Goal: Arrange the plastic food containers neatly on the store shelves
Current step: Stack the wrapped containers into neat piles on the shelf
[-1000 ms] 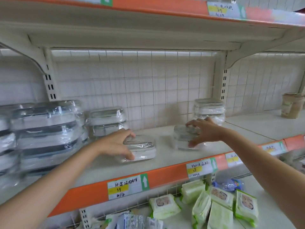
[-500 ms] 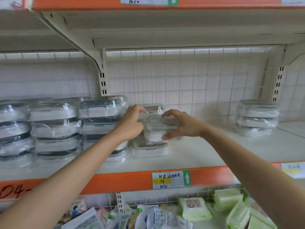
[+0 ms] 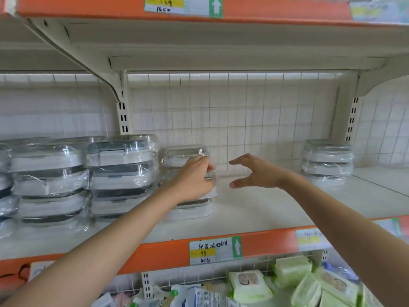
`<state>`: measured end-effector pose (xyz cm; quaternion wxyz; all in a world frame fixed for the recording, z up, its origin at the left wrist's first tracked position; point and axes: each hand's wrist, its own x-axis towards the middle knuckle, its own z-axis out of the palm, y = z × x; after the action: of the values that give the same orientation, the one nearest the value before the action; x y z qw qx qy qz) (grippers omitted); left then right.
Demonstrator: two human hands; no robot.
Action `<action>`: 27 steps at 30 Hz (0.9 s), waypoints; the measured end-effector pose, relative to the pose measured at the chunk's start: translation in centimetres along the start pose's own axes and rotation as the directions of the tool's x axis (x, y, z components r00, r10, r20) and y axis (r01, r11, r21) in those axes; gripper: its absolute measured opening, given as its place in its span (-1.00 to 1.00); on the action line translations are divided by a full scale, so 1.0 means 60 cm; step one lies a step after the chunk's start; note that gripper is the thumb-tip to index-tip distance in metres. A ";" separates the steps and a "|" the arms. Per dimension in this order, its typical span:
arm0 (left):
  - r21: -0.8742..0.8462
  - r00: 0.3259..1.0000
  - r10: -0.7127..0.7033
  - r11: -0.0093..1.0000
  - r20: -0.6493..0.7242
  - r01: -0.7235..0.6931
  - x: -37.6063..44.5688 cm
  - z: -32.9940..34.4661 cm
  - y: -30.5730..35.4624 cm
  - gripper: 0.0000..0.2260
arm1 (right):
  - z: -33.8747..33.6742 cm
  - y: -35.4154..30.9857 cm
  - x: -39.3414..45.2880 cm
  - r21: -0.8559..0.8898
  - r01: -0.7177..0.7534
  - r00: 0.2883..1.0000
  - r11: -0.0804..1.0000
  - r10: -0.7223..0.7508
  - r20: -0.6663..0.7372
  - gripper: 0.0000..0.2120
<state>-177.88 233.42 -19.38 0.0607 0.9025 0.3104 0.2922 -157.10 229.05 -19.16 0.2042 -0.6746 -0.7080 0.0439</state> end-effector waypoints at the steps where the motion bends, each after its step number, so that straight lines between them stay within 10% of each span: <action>1: -0.005 1.000 0.028 1.000 0.007 -0.028 0.011 0.016 0.013 -0.73 | -0.007 0.019 -0.012 -0.016 -0.031 0.999 0.999 0.030 -0.024 -0.26; 13: 0.015 0.971 0.184 0.982 0.154 -0.188 0.139 0.188 0.151 -0.64 | -0.095 0.244 -0.103 -0.178 -0.346 0.876 0.921 0.250 -0.412 -0.46; 21: -0.088 0.976 0.101 0.992 0.195 -0.085 0.173 0.250 0.161 -0.61 | -0.126 0.335 -0.066 -0.281 -0.528 0.807 0.801 0.370 -0.460 -0.23; 27: -0.138 0.991 -0.002 0.990 0.137 0.021 0.178 0.254 0.137 -0.62 | -0.112 0.337 -0.057 -0.266 -0.505 0.761 0.821 0.278 -0.585 -0.43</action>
<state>-158.16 234.32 -24.31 0.1462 0.9122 0.2895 0.2502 -135.78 226.05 -20.63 0.2285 -0.8232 -0.4573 -0.2469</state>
